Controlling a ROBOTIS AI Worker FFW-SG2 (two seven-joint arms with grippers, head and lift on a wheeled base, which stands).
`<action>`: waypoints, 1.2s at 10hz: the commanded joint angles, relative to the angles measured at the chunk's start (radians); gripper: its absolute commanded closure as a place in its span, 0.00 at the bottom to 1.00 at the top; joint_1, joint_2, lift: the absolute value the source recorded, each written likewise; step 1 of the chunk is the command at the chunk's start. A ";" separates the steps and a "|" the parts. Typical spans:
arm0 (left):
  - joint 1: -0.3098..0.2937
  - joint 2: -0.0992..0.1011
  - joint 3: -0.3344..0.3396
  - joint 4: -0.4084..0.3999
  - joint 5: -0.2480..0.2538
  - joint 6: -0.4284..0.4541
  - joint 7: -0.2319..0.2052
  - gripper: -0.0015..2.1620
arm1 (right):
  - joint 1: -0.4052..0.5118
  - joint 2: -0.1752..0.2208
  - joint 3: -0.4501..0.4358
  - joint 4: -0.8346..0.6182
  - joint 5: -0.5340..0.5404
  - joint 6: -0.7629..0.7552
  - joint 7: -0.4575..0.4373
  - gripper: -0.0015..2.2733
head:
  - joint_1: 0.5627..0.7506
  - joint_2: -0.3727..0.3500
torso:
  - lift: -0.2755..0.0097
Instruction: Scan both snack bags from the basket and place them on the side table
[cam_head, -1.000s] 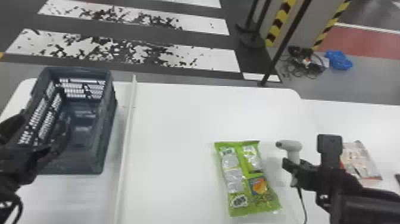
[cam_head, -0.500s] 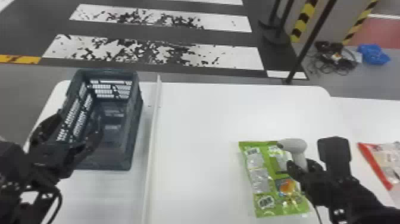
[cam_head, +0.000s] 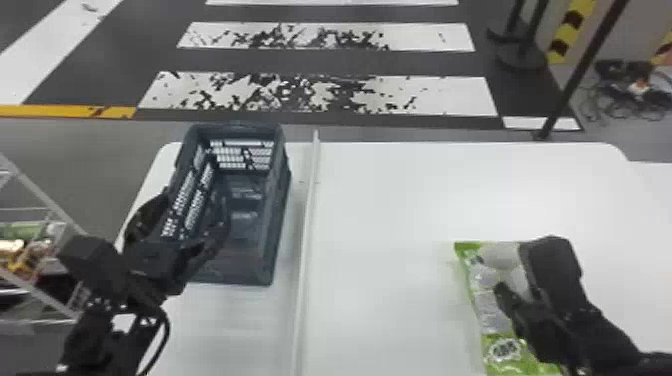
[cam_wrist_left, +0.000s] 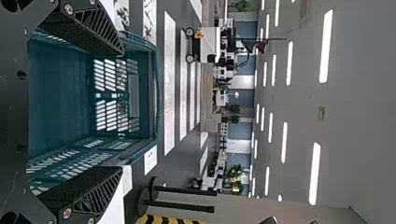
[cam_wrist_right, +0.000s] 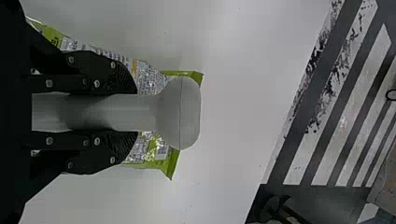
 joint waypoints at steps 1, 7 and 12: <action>0.001 0.002 0.000 0.000 0.002 0.000 0.000 0.06 | -0.021 -0.002 0.036 0.043 0.029 0.013 -0.013 0.99 | 0.70 0.61 | 0.70; 0.002 0.004 0.001 0.000 0.008 0.000 -0.002 0.06 | -0.090 -0.002 0.151 0.182 0.142 0.019 -0.112 0.99 | 0.70 0.63 | 0.70; 0.005 0.002 0.003 0.000 0.008 -0.003 -0.002 0.06 | -0.091 -0.001 0.159 0.181 0.154 0.023 -0.126 0.99 | 0.70 0.63 | 0.70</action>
